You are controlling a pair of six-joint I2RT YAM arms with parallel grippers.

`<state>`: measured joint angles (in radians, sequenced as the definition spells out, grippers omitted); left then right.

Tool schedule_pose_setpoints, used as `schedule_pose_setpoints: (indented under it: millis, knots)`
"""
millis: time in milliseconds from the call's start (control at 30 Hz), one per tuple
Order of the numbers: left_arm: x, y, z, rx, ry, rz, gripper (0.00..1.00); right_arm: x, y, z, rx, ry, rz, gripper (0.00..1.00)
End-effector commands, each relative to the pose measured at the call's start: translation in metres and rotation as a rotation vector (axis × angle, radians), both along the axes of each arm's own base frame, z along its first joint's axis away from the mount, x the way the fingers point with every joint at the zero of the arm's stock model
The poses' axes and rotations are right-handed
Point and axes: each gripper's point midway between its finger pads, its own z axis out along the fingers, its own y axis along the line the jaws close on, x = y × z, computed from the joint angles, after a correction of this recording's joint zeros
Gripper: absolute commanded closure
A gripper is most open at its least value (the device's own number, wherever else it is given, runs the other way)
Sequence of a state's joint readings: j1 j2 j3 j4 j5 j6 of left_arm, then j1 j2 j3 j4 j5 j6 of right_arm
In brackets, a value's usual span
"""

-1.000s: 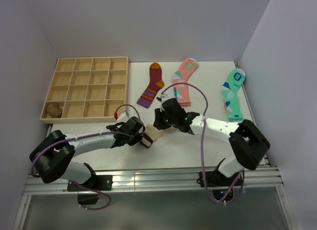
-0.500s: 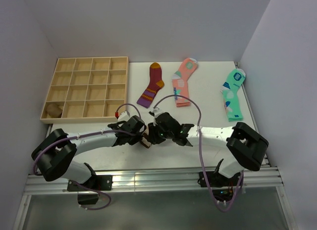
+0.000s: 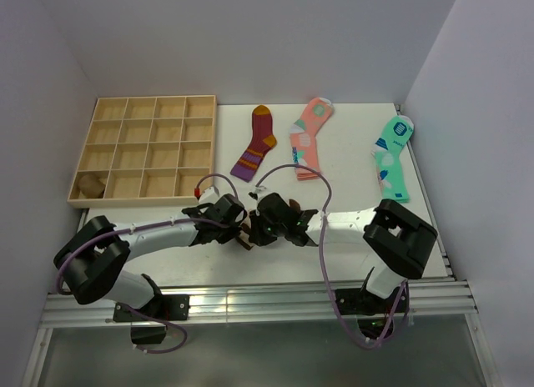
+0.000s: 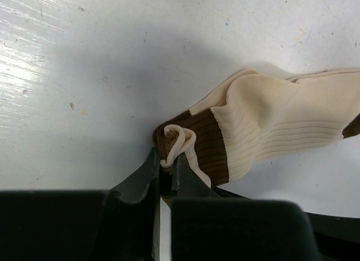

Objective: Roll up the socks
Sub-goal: Roll the sock at the center of the board.

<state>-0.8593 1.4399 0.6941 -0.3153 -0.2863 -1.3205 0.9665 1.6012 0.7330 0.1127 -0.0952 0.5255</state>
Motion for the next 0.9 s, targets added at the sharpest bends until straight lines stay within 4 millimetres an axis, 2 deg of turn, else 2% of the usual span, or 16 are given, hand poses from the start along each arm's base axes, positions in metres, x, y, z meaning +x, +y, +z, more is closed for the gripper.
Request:
schedule_pose_setpoints:
  millis: [0,200,233,267,300,333,367,400,433,467,500,533,633,867]
  knots:
    - [-0.006,0.012,-0.01,0.072,0.035,-0.007,0.9,0.004,-0.001,-0.01,-0.033,0.012,-0.036,0.89]
    - [-0.006,0.013,0.003,0.014,-0.006,0.016,0.56,0.004,-0.009,-0.024,-0.037,0.081,-0.076,0.95]
    - [-0.009,0.017,0.0,0.013,-0.006,0.022,0.51,0.004,-0.011,-0.027,-0.031,0.09,-0.082,0.95]
    - [-0.009,0.018,0.001,0.0,-0.011,0.03,0.42,0.002,-0.011,-0.028,-0.02,0.114,-0.081,0.95]
    - [-0.007,0.013,0.008,-0.041,-0.039,0.029,0.38,0.002,-0.013,-0.03,-0.014,0.125,-0.081,0.95]
    - [-0.013,0.019,0.0,-0.044,-0.033,0.032,0.35,0.004,-0.013,-0.03,0.0,0.132,-0.086,0.95]
    - [-0.014,0.018,0.001,-0.068,-0.045,0.029,0.33,0.003,-0.013,-0.031,0.008,0.15,-0.082,0.95]
    - [-0.008,0.009,0.014,-0.142,-0.099,0.025,0.33,0.002,-0.013,-0.032,0.016,0.158,-0.077,0.96]
    - [-0.014,0.017,0.004,-0.142,-0.098,0.03,0.32,0.002,-0.012,-0.031,0.024,0.16,-0.073,0.96]
    - [-0.013,0.016,0.007,-0.172,-0.123,0.033,0.32,0.002,-0.013,-0.033,0.026,0.167,-0.073,0.96]
    - [-0.008,0.011,0.021,-0.241,-0.183,0.034,0.32,0.0,-0.013,-0.034,0.027,0.177,-0.067,0.96]
    - [-0.012,0.016,0.013,-0.252,-0.191,0.035,0.32,0.0,-0.012,-0.034,0.032,0.179,-0.066,0.96]
    - [-0.011,0.016,0.026,-0.338,-0.274,0.028,0.32,-0.001,-0.013,-0.036,0.041,0.2,-0.065,0.96]
    - [-0.006,0.019,0.043,-0.396,-0.411,-0.01,0.32,0.001,-0.014,-0.039,0.063,0.241,-0.067,0.96]
